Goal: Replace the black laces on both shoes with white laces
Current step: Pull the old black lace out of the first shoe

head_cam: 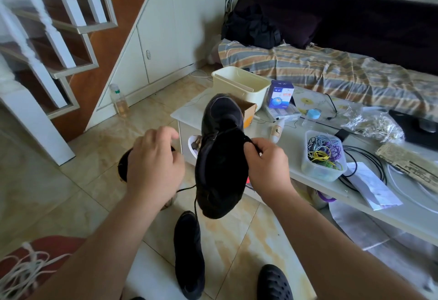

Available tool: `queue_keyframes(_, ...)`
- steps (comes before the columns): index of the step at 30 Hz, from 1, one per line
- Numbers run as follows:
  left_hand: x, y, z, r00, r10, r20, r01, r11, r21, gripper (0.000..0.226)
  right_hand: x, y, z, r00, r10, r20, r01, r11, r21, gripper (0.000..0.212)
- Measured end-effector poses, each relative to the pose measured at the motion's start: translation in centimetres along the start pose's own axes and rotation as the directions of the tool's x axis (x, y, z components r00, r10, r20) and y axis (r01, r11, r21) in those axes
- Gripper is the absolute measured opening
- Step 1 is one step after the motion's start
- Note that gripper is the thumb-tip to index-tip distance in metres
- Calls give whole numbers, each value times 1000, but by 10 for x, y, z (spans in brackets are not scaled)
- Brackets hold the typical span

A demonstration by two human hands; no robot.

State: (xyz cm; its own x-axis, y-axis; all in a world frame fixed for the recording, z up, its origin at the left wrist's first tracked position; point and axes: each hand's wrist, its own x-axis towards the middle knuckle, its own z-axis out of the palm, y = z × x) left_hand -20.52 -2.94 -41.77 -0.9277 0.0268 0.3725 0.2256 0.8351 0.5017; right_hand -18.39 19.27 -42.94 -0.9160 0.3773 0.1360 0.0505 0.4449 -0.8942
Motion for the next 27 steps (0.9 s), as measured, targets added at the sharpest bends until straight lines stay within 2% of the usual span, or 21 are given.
queue_keyframes(1, -1, 6, 0, 1000, 1, -24, -3, 997, -83, 20, -2, -1, 2, 1000, -14, 17, 14, 1000, 2, 29)
queue_keyframes(2, -2, 13, 0, 999, -35, 19, 37, 986, -160, 14, -5, -2, 5, 999, -33, 31, 33, 999, 2, 28)
queue_keyframes(5, -4, 19, 5, 971, -100, 219, 150, 962, -229, 36, -17, -3, 14, 994, -93, 63, 93, 996, 6, 26)
queue_keyframes(7, -3, 13, 6, 969, -93, 231, 139, 971, -193, 47, -21, -3, 17, 988, -132, 81, 130, 991, 21, 25)
queue_keyframes(11, 3, -3, 11, 998, -40, 41, 43, 996, -81, 30, -22, -4, 17, 984, -135, 117, 133, 991, 25, 27)
queue_keyframes(15, 13, -15, 2, 986, -54, -157, 30, 988, -153, 16, -26, -9, 21, 987, -64, 148, 52, 995, 89, 24)
queue_keyframes(18, 15, -20, -1, 977, -58, -204, 29, 989, -142, 10, -26, -11, 23, 979, -82, 185, 80, 997, 14, 24)
queue_keyframes(21, 12, -17, 6, 981, -30, -194, -1, 987, -160, 6, -23, -12, 19, 958, -108, 264, 149, 979, -140, 16)
queue_keyframes(24, 9, -11, 11, 981, 34, -193, -65, 986, -157, 8, -23, -16, 19, 939, -308, 156, 335, 923, -192, 24)
queue_keyframes(27, 3, 4, 16, 981, 82, -176, -111, 981, -162, 8, -20, -21, 25, 850, -521, 77, 524, 824, -214, 17)
